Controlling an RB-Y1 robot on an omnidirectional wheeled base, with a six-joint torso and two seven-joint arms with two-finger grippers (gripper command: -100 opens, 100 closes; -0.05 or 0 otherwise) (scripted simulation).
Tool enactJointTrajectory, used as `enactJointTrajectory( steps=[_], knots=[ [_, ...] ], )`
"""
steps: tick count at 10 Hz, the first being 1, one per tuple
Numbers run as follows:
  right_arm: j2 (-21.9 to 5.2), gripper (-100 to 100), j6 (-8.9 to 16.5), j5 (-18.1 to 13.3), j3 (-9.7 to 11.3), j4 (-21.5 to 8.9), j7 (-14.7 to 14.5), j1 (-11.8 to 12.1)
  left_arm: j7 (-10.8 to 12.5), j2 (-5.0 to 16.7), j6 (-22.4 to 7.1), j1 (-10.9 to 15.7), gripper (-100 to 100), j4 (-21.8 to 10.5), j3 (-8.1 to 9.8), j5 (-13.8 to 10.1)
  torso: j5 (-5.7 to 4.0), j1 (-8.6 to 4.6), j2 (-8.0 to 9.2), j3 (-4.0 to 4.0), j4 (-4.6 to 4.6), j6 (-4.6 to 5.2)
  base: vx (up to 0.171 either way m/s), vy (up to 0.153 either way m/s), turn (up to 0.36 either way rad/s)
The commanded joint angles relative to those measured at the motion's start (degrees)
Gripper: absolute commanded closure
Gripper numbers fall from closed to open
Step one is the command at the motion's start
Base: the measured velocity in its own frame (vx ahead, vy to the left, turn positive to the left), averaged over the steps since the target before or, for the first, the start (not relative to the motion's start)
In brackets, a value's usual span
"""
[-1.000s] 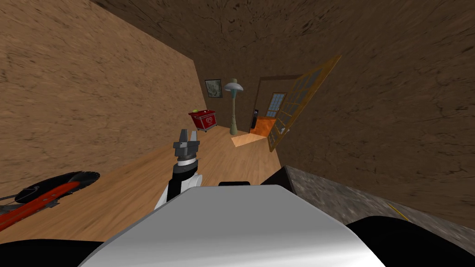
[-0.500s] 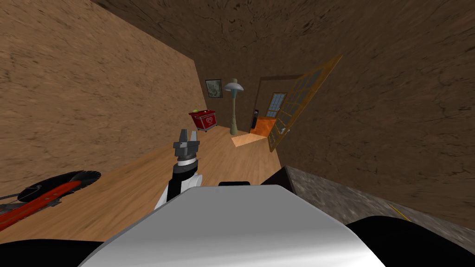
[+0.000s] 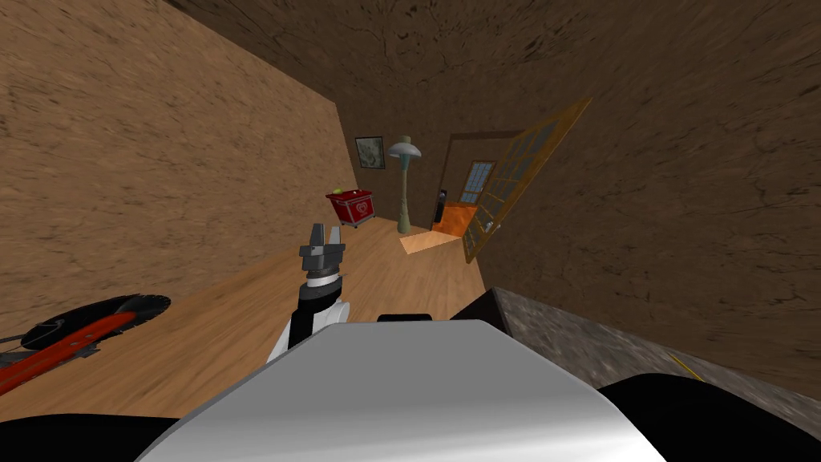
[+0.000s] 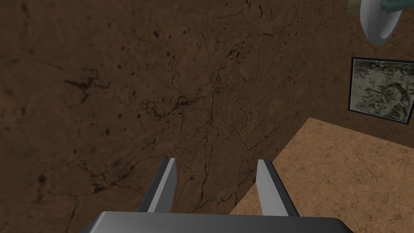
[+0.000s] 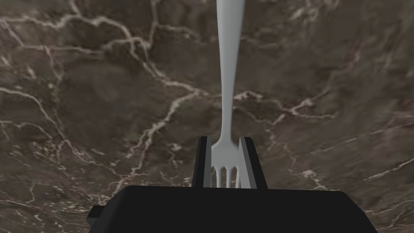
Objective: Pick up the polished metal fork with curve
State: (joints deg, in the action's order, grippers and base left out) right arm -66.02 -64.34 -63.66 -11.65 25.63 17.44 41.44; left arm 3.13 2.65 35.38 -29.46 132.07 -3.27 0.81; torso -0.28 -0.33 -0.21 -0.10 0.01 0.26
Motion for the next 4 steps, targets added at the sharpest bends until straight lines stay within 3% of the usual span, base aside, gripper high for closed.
enactJointTrajectory(
  steps=[1, 3, 4],
  knots=[
    [-1.75, 100, -1.58, -0.39, -1.45, 1.23, 1.39, 1.42, 0.00, 0.00, 0.00, 0.00, 0, 0.00, 0.00, 0.00, 0.00, 0.00, 0.00, 0.00, 0.00, 0.00, -0.001, -0.003, -0.017],
    [-1.51, 100, -1.42, -0.42, -1.13, 0.71, 0.94, 0.94, 0.00, 0.00, 0.00, 0.00, 0, 0.00, 0.00, 0.00, 0.03, 0.00, -0.01, -0.01, 0.00, -0.02, -0.001, -0.005, -0.001],
    [-1.59, 0, -1.45, -0.40, -1.23, 0.91, 1.17, 1.08, 0.00, 0.00, 0.00, 0.00, 0, 0.00, 0.00, 0.00, -0.01, 0.00, -0.01, 0.00, 0.00, 0.00, 0.000, 0.000, 0.000]
  ],
)
